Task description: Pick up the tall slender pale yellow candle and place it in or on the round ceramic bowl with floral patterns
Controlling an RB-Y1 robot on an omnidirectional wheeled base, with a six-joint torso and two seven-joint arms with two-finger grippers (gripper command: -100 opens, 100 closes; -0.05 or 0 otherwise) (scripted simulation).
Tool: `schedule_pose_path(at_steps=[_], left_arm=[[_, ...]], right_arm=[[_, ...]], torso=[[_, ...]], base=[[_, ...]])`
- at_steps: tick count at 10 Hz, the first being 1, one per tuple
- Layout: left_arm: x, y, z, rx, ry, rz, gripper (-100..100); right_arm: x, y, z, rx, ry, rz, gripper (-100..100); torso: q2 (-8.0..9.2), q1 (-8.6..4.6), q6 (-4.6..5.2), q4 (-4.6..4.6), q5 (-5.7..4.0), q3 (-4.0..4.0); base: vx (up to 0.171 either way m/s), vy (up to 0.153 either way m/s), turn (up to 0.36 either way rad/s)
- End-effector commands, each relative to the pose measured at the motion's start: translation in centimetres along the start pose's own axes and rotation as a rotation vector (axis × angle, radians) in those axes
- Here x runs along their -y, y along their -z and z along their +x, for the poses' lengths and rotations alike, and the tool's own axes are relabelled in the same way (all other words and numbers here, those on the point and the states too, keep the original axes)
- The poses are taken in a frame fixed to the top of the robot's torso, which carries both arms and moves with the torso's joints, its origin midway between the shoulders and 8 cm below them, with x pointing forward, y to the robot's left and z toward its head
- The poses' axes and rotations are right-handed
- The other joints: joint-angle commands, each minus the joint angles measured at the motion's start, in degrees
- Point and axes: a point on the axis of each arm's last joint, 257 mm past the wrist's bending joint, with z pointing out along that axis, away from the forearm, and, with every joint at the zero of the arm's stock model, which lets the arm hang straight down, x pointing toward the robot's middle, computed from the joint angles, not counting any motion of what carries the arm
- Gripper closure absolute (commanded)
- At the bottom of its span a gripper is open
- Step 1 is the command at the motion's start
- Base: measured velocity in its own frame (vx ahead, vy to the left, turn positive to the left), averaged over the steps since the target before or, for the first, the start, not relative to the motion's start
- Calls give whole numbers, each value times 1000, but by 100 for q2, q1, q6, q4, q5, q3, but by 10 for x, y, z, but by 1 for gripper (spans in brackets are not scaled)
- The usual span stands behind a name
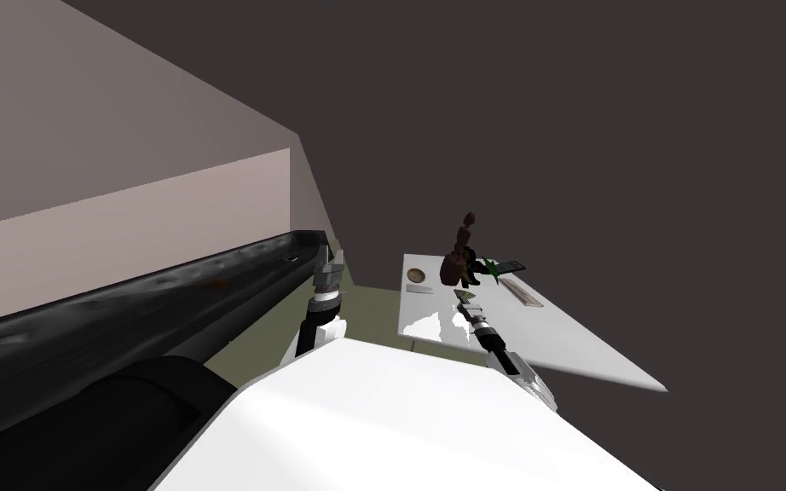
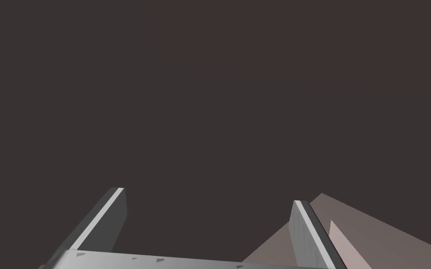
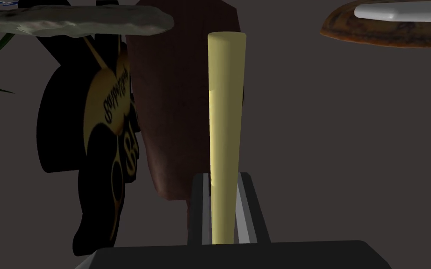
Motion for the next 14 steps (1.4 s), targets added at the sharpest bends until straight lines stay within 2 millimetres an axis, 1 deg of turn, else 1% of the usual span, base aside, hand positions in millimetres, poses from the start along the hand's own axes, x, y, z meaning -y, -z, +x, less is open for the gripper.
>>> schedule_pose_path(at_steps=[1, 2, 3, 4, 6, 8, 9, 11, 12, 13, 14], left_arm=[[0, 0, 0, 0, 0, 0, 0], [0, 0, 0, 0, 0, 0, 0], [0, 0, 0, 0, 0, 0, 0], [0, 0, 0, 0, 0, 0, 0], [0, 0, 0, 0, 0, 0, 0], [0, 0, 0, 0, 0, 0, 0], [0, 0, 0, 0, 0, 0, 0], [0, 0, 0, 0, 0, 0, 0], [0, 0, 0, 0, 0, 0, 0], [0, 0, 0, 0, 0, 0, 0], [0, 0, 0, 0, 0, 0, 0]], right_arm=[[0, 0, 0, 0, 0, 0, 100], [0, 0, 0, 0, 0, 0, 100], [0, 0, 0, 0, 0, 0, 0], [7, -5, 0, 2, 1, 30, 100], [17, -11, 1, 4, 3, 69, 100], [25, -16, 2, 5, 3, 107, 100], [31, -20, 3, 3, 1, 144, 100], [37, -25, 5, 0, -3, 180, 100], [36, -25, 2, 7, -2, 167, 100], [36, -25, 3, 5, 0, 169, 0], [64, -24, -13, 27, 22, 208, 100]], torso=[[0, 0, 0, 0, 0, 0], [1, -2, 0, 0, -1, 0], [1, -2, 0, 0, -1, 1], [1, -2, 0, 0, -1, 1], [36, -22, -16, 2, -11, 17], [48, -41, 1, -4, -17, 20], [40, -40, 6, -10, -18, 13], [43, -38, -1, -18, -26, 11], [49, -44, 4, -22, -30, 11], [24, -38, 10, -25, -29, 0], [0, -30, 7, -30, -28, -15]], base=[[0, 0, 0], [0, 0, 0], [0, 0, 0], [-94, -34, 269], [-169, -92, 269], [-146, -75, 165], [-170, -66, 327], [-174, -68, 230], [-87, -33, 41], [-15, -5, -10], [-3, 68, -15]])
